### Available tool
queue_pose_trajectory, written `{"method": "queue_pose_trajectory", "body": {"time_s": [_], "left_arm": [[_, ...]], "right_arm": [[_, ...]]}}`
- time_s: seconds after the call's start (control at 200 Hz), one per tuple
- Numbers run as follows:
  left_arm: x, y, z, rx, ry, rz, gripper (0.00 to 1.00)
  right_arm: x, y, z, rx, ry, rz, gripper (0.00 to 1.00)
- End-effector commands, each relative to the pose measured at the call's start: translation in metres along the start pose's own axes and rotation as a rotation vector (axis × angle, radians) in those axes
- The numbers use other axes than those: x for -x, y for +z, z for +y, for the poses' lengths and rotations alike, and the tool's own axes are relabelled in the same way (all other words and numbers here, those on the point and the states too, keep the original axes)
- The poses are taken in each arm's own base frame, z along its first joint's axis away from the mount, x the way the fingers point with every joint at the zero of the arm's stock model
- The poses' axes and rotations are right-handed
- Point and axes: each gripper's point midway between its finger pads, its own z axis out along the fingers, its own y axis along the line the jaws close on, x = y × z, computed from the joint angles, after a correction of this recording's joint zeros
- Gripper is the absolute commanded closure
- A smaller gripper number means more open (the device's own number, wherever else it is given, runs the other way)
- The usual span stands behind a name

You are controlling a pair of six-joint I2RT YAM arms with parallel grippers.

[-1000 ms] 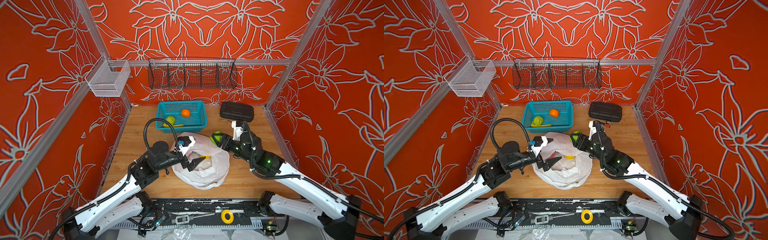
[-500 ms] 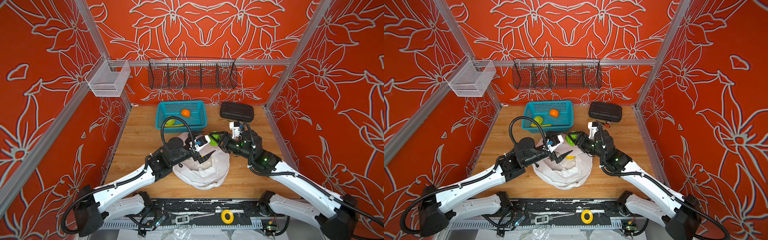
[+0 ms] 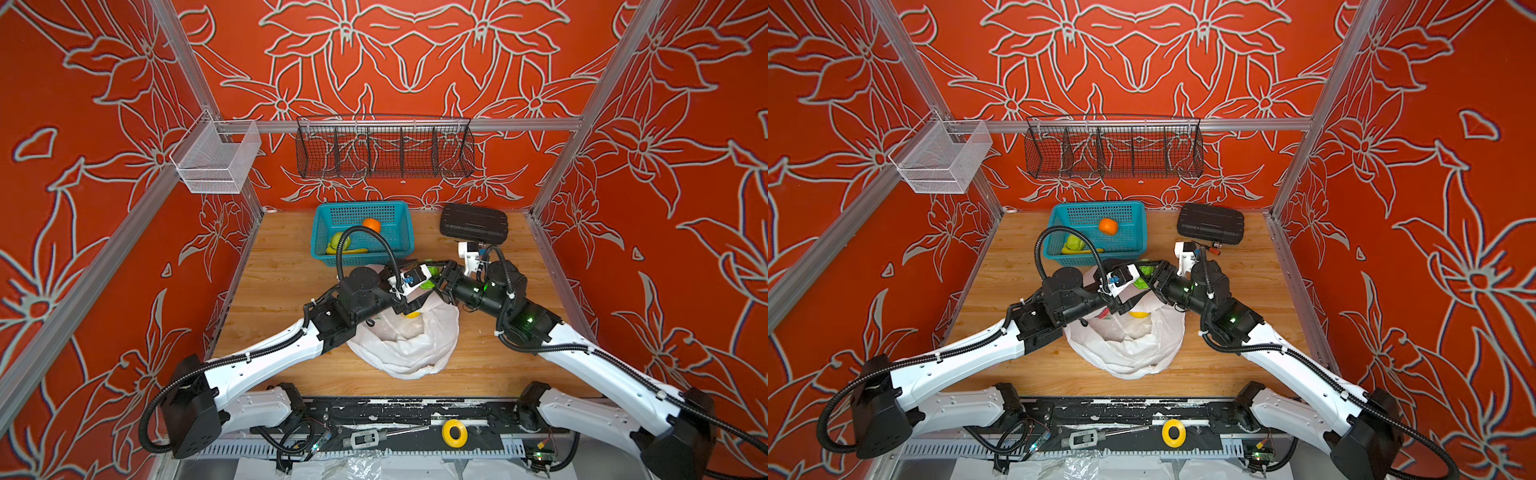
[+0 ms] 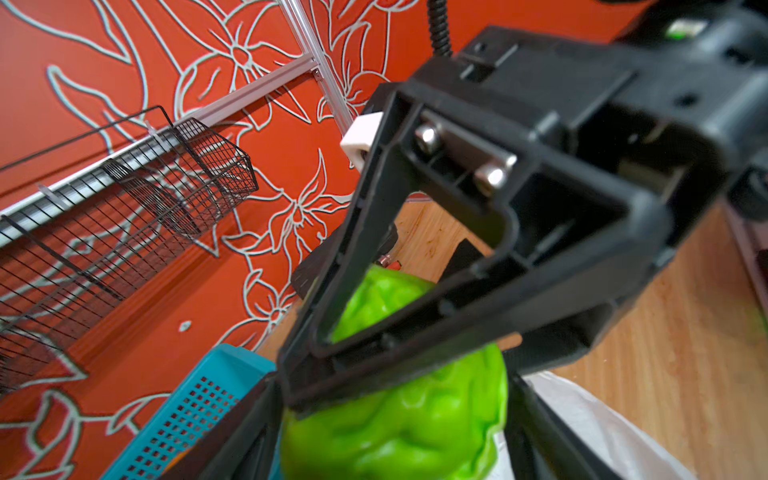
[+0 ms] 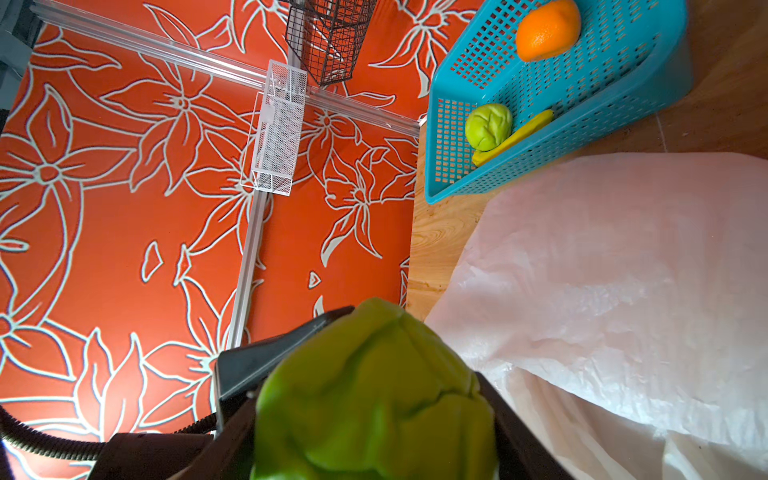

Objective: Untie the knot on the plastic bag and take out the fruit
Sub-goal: 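Grasp the green pear with the left gripper from the right gripper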

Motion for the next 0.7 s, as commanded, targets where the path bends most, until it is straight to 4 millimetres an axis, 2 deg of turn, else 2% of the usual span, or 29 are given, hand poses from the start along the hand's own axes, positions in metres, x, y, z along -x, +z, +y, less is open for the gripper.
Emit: {"method": "queue_pose_trajectory", "body": {"time_s": [0.0, 0.115, 0.24, 0.28, 0.33, 0.385, 0.46, 0.696], "left_arm": [[0.016, 0.001, 0.003, 0.004, 0.024, -0.043, 0.29], [0.017, 0.001, 0.003, 0.003, 0.025, -0.043, 0.42], [0.015, 0.001, 0.004, 0.004, 0.012, -0.027, 0.46], [0.015, 0.001, 0.008, 0.022, -0.008, -0.017, 0.47], [0.014, 0.001, 0.012, 0.045, -0.038, 0.001, 0.47], [0.013, -0.001, 0.02, 0.08, -0.073, 0.017, 0.47], [0.013, -0.005, 0.034, 0.135, -0.125, 0.028, 0.49], [0.0, -0.029, 0.091, 0.319, -0.332, 0.048, 0.55]], "right_arm": [[0.001, -0.002, 0.013, 0.057, 0.012, 0.001, 0.51], [0.001, -0.001, 0.011, 0.054, 0.016, 0.003, 0.5], [0.001, -0.001, 0.01, 0.053, 0.019, -0.001, 0.46], [0.001, -0.002, 0.009, 0.052, 0.017, -0.005, 0.41], [0.003, -0.004, 0.008, 0.05, 0.013, -0.017, 0.27], [0.006, -0.008, 0.008, 0.045, -0.002, -0.041, 0.17], [0.013, -0.016, 0.009, 0.037, -0.038, -0.087, 0.1], [0.023, -0.039, -0.003, 0.012, -0.087, -0.195, 0.06]]}}
